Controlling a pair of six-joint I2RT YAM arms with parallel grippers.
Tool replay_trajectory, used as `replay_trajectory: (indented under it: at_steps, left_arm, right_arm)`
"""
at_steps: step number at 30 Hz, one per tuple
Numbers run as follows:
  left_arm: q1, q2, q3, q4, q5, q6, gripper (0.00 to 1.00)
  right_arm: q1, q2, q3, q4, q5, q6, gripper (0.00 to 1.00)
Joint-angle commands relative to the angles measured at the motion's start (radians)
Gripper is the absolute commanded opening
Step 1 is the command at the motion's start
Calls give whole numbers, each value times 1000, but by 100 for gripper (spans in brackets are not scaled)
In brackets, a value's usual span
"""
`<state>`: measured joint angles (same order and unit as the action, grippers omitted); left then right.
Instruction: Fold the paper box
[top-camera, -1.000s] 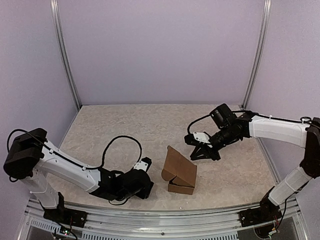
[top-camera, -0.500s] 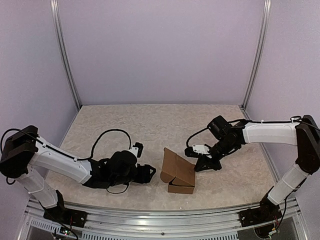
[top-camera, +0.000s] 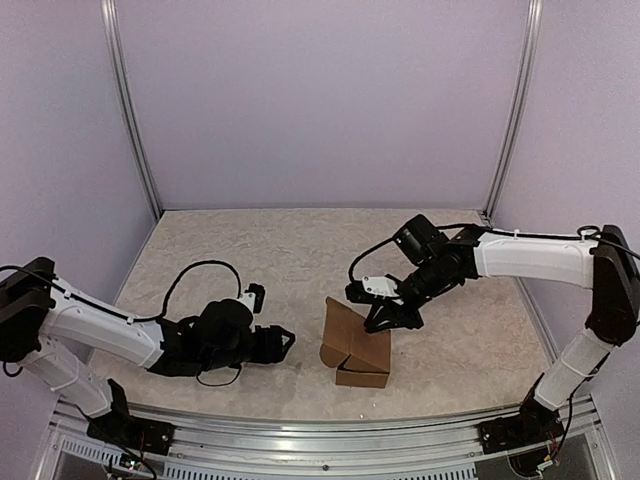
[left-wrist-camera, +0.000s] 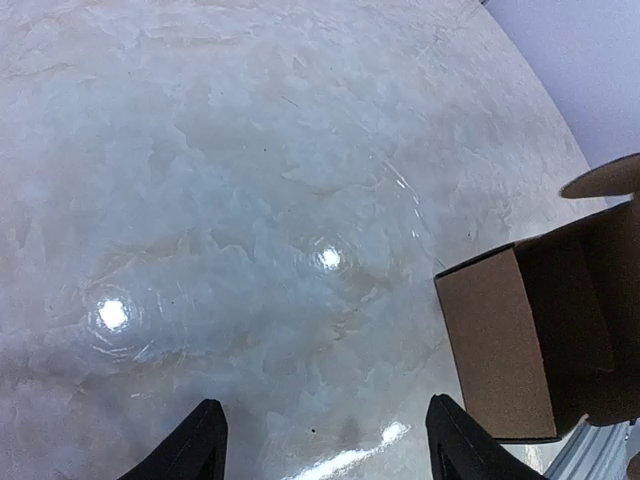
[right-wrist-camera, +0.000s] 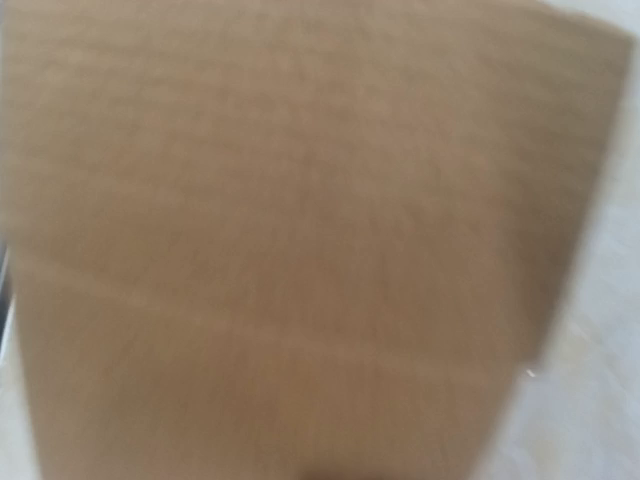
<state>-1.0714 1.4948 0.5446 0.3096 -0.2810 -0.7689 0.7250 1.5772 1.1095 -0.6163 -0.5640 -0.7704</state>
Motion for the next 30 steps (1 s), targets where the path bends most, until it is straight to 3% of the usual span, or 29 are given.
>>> replay_trajectory:
  at_steps: [1,7,14,21,30]
  left_arm:
    - [23,-158,-58,23,3,-25,67]
    - [45,-289,-61,-2,41,-1,69]
    - [50,-189,6,-16,147,11,68]
    - [7,-109,81,-91,96,100,66]
    - [-61,-65,161,-182,18,158,66]
  right_arm:
    - [24,135,6,2,38,41,11]
    - [28,211,17,7,85,72,11]
    - [30,105,40,-34,87,70,13]
    - [26,-21,15,20,143,104,18]
    - [-4,152,91,23,113,147,18]
